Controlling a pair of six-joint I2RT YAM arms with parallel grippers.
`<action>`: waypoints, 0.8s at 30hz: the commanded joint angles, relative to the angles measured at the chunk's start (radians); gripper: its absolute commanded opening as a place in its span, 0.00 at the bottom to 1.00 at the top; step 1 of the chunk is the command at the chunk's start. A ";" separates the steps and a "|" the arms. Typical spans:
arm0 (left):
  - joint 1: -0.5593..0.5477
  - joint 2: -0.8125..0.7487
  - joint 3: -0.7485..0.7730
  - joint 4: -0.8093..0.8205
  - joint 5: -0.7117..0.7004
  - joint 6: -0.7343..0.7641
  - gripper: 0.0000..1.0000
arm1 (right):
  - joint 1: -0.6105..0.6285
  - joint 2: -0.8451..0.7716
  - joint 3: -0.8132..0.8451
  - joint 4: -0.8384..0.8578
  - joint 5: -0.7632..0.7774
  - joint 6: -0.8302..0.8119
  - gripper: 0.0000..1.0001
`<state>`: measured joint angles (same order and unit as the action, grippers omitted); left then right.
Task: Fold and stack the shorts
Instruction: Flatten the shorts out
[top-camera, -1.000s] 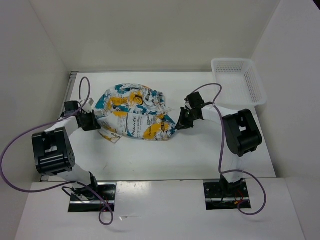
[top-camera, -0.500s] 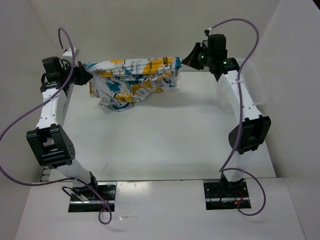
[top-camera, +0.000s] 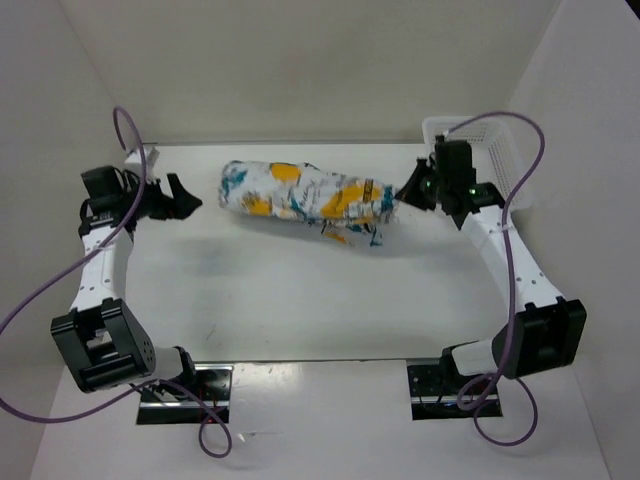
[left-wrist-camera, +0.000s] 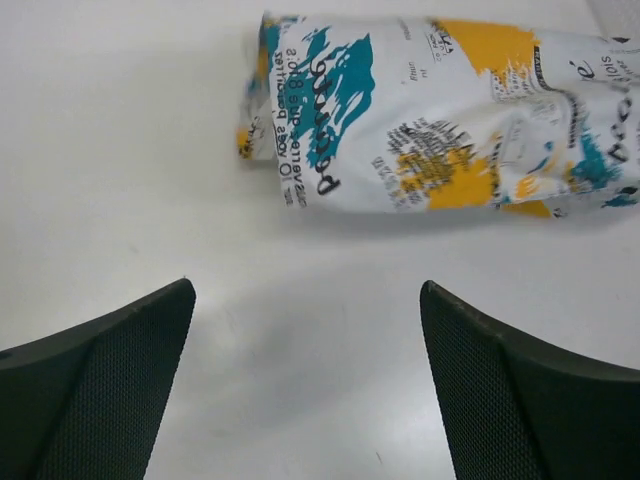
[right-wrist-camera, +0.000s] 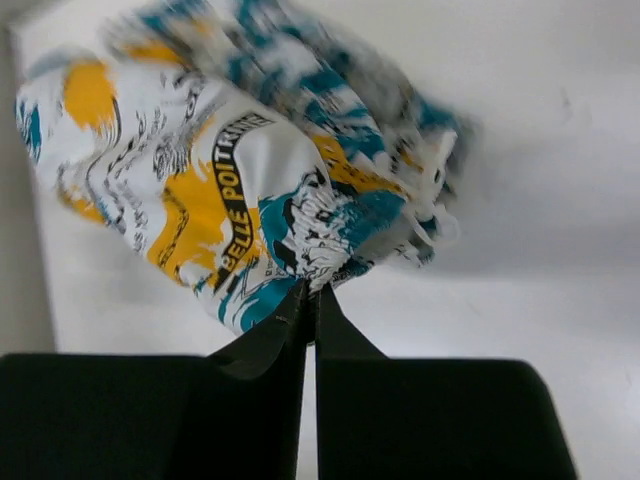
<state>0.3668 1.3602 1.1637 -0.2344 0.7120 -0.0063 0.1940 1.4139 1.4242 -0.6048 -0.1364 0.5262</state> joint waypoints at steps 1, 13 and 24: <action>0.000 -0.021 -0.166 -0.082 0.024 0.006 1.00 | -0.004 -0.093 -0.260 -0.007 0.008 0.027 0.06; -0.115 0.151 -0.197 -0.066 -0.035 0.006 0.32 | -0.004 -0.095 -0.363 -0.012 0.077 0.083 0.37; -0.238 0.453 -0.124 0.112 -0.112 0.006 0.87 | -0.004 -0.135 -0.499 -0.001 -0.017 0.113 0.87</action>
<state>0.1577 1.7580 0.9783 -0.2184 0.6144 -0.0105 0.1917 1.3262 0.9485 -0.6289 -0.1219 0.6353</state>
